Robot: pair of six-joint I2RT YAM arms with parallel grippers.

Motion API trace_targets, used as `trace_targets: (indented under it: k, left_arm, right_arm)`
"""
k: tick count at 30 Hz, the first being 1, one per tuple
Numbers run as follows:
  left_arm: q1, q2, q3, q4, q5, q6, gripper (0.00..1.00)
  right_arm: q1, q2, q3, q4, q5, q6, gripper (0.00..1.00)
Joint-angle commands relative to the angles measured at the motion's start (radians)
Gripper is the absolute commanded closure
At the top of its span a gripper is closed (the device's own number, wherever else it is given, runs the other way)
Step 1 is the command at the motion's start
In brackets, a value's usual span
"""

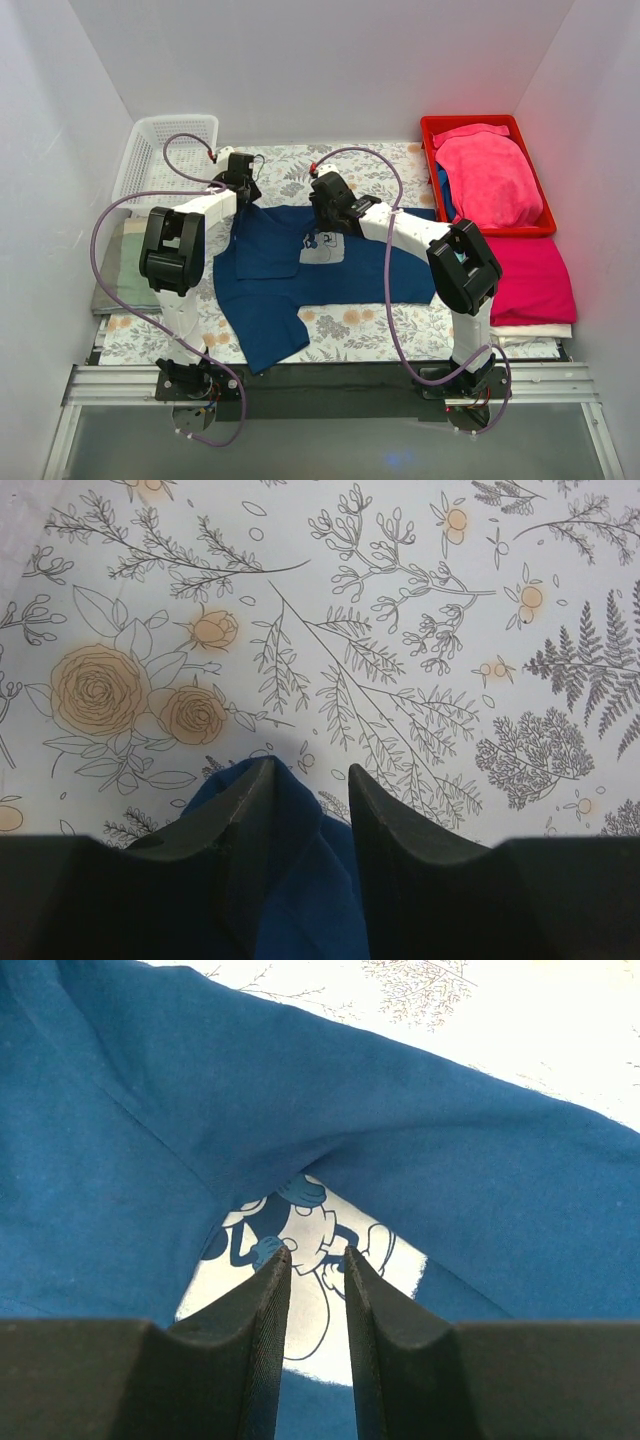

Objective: Fold and stack the t-shirts
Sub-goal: Fold the flattened tshirt in 1/3 of the way

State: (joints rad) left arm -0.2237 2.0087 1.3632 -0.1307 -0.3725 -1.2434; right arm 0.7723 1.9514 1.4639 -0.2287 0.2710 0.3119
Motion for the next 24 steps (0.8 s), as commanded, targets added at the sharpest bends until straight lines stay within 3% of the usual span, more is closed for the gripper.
trace_targets:
  k: [1,15,24]
  left_arm:
    - [0.003,-0.038,0.063,-0.066,0.075,0.053,0.66]
    - [0.004,0.038,0.181,-0.323,0.075,0.094,0.66]
    - [0.004,0.088,0.208,-0.402,0.031,0.088,0.69]
  right_arm:
    - [-0.005,0.0,0.001,0.038,-0.01,0.018,0.67]
    - [-0.005,0.018,-0.01,0.038,-0.018,0.047,0.69]
    - [-0.007,0.017,-0.017,0.038,-0.006,0.061,0.72]
